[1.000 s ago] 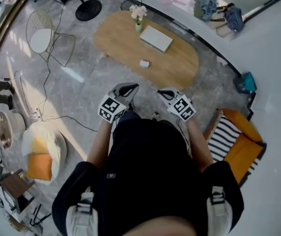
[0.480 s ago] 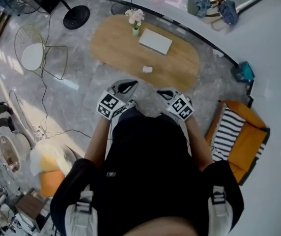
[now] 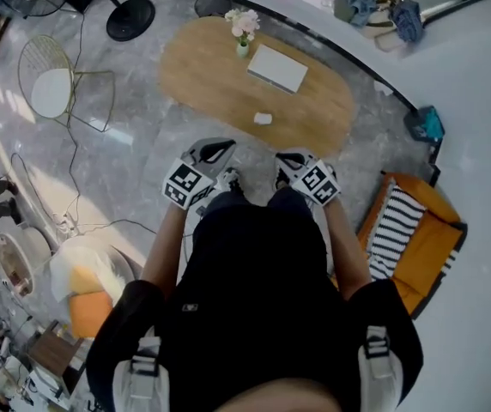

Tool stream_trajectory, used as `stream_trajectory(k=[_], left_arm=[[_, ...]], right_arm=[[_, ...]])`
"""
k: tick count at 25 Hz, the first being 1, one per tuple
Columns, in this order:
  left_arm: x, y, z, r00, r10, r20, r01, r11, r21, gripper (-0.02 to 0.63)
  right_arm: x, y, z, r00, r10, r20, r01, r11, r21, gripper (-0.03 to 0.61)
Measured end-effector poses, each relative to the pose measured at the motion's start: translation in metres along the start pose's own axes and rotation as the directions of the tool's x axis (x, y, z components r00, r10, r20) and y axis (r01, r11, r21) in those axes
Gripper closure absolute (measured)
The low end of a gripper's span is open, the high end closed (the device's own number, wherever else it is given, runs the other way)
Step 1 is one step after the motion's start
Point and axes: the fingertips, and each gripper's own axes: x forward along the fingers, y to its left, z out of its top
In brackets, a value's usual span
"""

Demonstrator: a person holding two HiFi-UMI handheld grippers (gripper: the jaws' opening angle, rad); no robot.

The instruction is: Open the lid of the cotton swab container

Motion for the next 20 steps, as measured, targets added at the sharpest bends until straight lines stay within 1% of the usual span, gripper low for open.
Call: stream_trajectory(k=[3, 6, 10, 13, 16, 20], left_arm=[[0.000, 0.007, -0.007, 1.000, 0.025, -0.017, -0.025, 0.999, -0.028, 0.612], [0.004, 0.014, -0.010, 0.997, 0.062, -0.039, -0.063, 0.997, -0.046, 0.612], [0.018, 0.022, 0.000, 0.990, 0.136, -0.035, -0.139, 0.988, -0.072, 0.612], [0.033, 0.024, 0.006, 0.985, 0.172, -0.033, -0.175, 0.980, -0.091, 0.612], [0.042, 0.030, 0.009, 0.977, 0.211, -0.035, -0.214, 0.970, -0.119, 0.612], [0.054, 0.042, 0.006, 0.964, 0.261, -0.047, -0.265, 0.952, -0.150, 0.612]], right_arm=[[0.014, -0.012, 0.000, 0.999, 0.034, -0.017, -0.034, 0.999, -0.012, 0.581], [0.031, -0.022, -0.002, 0.996, 0.087, -0.034, -0.088, 0.995, -0.042, 0.581], [0.049, -0.034, -0.021, 0.982, 0.166, -0.084, -0.174, 0.981, -0.090, 0.581], [0.065, -0.041, -0.048, 0.961, 0.226, -0.160, -0.248, 0.959, -0.136, 0.581], [0.082, -0.046, -0.071, 0.930, 0.287, -0.228, -0.326, 0.933, -0.155, 0.581], [0.103, -0.055, -0.089, 0.893, 0.357, -0.274, -0.409, 0.897, -0.165, 0.581]])
